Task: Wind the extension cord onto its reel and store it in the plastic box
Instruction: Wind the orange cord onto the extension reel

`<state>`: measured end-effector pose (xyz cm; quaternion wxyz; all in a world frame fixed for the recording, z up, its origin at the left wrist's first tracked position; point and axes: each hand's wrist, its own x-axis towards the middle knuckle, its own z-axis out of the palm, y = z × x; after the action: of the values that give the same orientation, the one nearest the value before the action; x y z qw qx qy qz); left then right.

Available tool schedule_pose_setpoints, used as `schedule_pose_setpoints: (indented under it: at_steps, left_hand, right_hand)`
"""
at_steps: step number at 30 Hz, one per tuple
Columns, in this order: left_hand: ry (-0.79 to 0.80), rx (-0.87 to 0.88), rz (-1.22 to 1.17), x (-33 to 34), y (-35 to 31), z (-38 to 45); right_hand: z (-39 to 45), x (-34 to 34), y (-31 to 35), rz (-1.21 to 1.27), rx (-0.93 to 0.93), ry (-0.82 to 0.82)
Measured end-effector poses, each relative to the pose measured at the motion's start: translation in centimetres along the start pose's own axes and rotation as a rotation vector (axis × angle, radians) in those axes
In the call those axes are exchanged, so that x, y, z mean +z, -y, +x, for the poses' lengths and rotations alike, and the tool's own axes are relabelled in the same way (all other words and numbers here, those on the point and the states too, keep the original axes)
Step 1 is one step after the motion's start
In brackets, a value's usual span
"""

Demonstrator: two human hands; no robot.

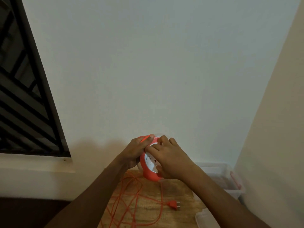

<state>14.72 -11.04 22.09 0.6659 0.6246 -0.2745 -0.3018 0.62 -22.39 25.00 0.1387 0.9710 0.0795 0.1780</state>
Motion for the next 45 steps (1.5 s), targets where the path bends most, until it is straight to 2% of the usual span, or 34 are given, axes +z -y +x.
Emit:
schedule_pose_setpoints:
  at_steps: [4, 6, 11, 14, 20, 23, 26, 30, 33, 39, 45]
  left_hand:
    - [0.01, -0.005, 0.028, 0.1, 0.2, -0.2]
    - [-0.002, 0.009, 0.07, 0.3, 0.1, -0.2]
    - [0.032, -0.007, -0.037, 0.6, 0.5, -0.3]
    - [0.005, 0.002, -0.03, 0.8, 0.8, -0.3]
    - [-0.027, 0.003, -0.033, 1.1, 1.0, -0.1]
    - [-0.047, -0.002, -0.042, 0.4, 0.4, -0.4]
    - [-0.033, -0.028, -0.02, -0.8, 0.3, -0.8]
    - [-0.019, -0.041, -0.021, -0.9, 0.3, -1.1]
    - [-0.009, -0.027, 0.02, -0.5, 0.2, -1.3]
    - [-0.046, 0.005, 0.018, 0.5, 0.2, -1.7]
    - [-0.032, 0.011, 0.038, 1.2, 0.0, -1.2]
  right_hand:
    - [-0.1, -0.2, 0.4, -0.129, 0.003, -0.037]
    - [-0.2, 0.4, 0.7, -0.196, 0.016, -0.122]
    - [0.2, 0.9, -0.1, -0.122, 0.296, -0.282]
    - [0.3, 1.1, -0.1, -0.087, 0.365, -0.254]
    - [0.3, 1.1, 1.3, -0.057, 0.304, -0.244]
    - [-0.1, 0.7, 1.3, -0.008, 0.107, -0.323]
    - [-0.9, 0.4, 1.3, -0.018, -0.033, -0.214]
    - [-0.8, 0.2, 2.1, -0.079, 0.026, -0.066]
    - [-0.3, 0.4, 2.3, -0.144, 0.064, -0.159]
    - [0.5, 0.0, 1.0, -0.065, 0.42, -0.217]
    - [0.1, 0.3, 1.8, -0.007, 0.383, -0.199]
